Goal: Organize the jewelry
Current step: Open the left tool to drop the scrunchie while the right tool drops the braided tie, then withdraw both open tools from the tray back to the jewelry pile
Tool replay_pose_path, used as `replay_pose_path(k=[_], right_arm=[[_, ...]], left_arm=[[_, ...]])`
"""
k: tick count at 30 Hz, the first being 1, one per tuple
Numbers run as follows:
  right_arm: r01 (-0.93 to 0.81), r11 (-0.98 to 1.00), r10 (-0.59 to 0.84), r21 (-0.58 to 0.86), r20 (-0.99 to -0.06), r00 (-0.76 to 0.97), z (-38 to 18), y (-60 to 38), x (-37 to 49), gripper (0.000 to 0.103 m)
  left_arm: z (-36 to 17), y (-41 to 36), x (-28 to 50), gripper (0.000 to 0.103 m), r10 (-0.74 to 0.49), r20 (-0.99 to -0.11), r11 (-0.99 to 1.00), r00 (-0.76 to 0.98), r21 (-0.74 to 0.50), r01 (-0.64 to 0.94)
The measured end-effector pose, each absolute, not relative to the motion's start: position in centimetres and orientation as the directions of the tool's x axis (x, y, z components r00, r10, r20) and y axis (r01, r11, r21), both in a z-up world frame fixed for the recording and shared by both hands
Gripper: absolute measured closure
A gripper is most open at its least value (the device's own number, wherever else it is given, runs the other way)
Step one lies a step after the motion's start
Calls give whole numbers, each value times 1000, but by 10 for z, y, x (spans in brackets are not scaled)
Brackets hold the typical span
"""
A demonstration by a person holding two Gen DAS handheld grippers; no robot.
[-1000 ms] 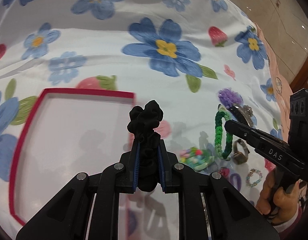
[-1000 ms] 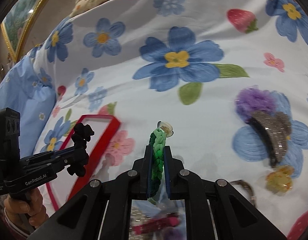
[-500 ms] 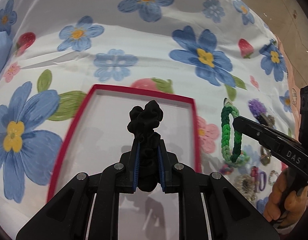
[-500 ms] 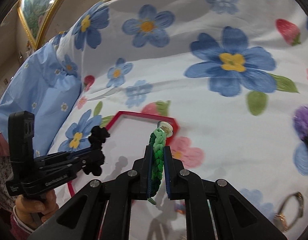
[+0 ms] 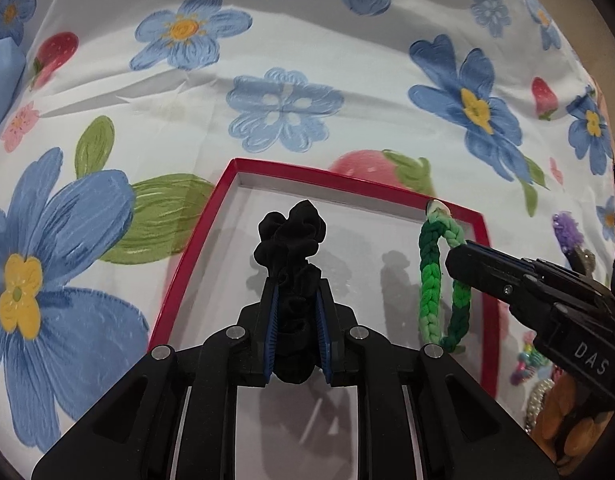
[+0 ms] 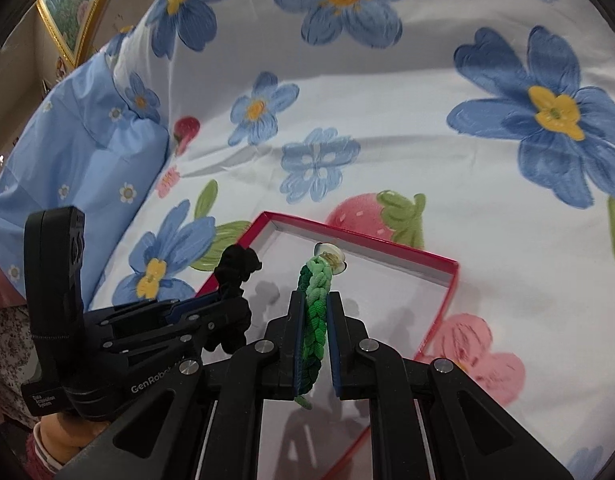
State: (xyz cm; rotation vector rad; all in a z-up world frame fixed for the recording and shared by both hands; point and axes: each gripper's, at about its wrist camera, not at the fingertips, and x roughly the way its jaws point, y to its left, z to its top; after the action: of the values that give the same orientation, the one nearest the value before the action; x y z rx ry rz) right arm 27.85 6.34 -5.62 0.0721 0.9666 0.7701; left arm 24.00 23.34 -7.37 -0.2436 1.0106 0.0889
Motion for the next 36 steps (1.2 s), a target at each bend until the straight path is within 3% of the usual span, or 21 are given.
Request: replay_pose_path(k=[8, 26, 30, 33, 36], right_arm=[[-560, 755, 572, 340, -760, 310, -73, 71, 289, 91], [-552, 761, 570, 341, -758, 317, -67, 65, 283, 87], [-547, 757, 586, 358, -742, 325, -57, 51, 272, 76], [-541, 755, 600, 371, -723, 341, -47, 34, 260, 62], [-529, 757, 609, 383, -707, 360, -39, 15, 249, 61]], left_arm=[[-89, 235, 244, 80, -21, -864, 971, 502, -138, -197], [-71, 239, 226, 36, 30, -851, 965, 525, -111, -236], [-64, 235, 215, 36, 24, -841, 963, 540, -126, -239], [-54, 227, 201, 35, 4, -826, 961, 564, -152, -230], [-43, 215, 187, 34, -23, -808, 961, 589, -179, -210]])
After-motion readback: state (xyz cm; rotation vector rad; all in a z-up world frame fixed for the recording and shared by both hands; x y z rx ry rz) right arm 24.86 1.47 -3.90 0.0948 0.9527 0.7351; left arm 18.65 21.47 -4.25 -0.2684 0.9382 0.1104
